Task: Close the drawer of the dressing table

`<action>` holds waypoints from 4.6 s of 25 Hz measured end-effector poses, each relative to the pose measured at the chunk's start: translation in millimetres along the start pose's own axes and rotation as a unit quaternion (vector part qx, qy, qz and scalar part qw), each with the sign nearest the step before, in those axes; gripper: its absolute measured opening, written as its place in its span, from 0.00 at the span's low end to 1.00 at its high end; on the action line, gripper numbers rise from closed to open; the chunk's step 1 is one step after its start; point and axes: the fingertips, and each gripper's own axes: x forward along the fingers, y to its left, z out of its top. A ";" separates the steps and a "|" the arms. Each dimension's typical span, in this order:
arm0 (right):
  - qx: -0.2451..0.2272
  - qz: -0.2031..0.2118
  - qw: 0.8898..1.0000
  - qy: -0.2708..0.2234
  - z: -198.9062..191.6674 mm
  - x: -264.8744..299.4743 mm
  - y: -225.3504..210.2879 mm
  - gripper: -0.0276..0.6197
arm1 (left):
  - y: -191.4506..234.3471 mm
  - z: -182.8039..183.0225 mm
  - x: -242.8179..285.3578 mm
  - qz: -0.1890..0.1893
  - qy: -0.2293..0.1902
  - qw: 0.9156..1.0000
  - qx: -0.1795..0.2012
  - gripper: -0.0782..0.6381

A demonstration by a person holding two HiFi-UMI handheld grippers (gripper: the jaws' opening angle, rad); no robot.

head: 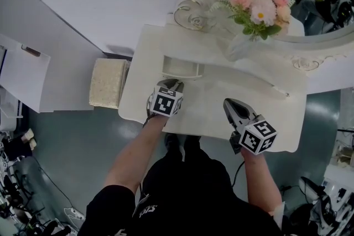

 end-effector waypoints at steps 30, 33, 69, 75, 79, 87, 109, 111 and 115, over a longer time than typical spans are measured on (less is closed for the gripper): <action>-0.117 0.028 0.988 0.097 -10.1 106.1 5.1 0.13 | 54.0 -3.9 -45.5 0.033 -0.014 0.999 -0.009 0.36; -0.144 0.013 0.983 0.112 -15.8 118.8 -3.1 0.20 | 65.7 -5.5 -50.7 0.047 -0.012 0.999 -0.008 0.37; -0.308 -0.011 0.945 0.113 -37.7 151.4 -15.9 0.16 | 68.1 12.3 -42.0 0.033 -0.024 0.996 0.075 0.33; -0.363 -0.010 0.925 0.115 -37.5 150.0 -12.1 0.15 | 71.0 13.4 -44.1 0.020 -0.020 0.995 0.091 0.35; -0.368 -0.011 0.922 0.119 -39.0 149.9 -11.1 0.15 | 73.2 12.5 -45.9 0.010 -0.030 0.998 0.055 0.35; -0.416 -0.024 0.901 0.119 -39.7 148.4 -10.4 0.15 | 68.9 12.8 -46.8 0.005 -0.033 0.998 0.048 0.33; -0.436 -0.048 0.892 0.110 -34.7 154.2 -17.4 0.16 | 77.0 21.2 -40.6 0.026 -0.049 0.998 0.025 0.32; -0.429 -0.050 0.895 0.113 -33.1 155.8 -18.5 0.16 | 77.5 22.4 -39.7 0.028 -0.049 0.998 0.023 0.32; -0.410 -0.050 0.904 0.114 -30.7 155.4 -18.9 0.16 | 79.8 23.5 -37.9 0.030 -0.049 0.998 0.018 0.32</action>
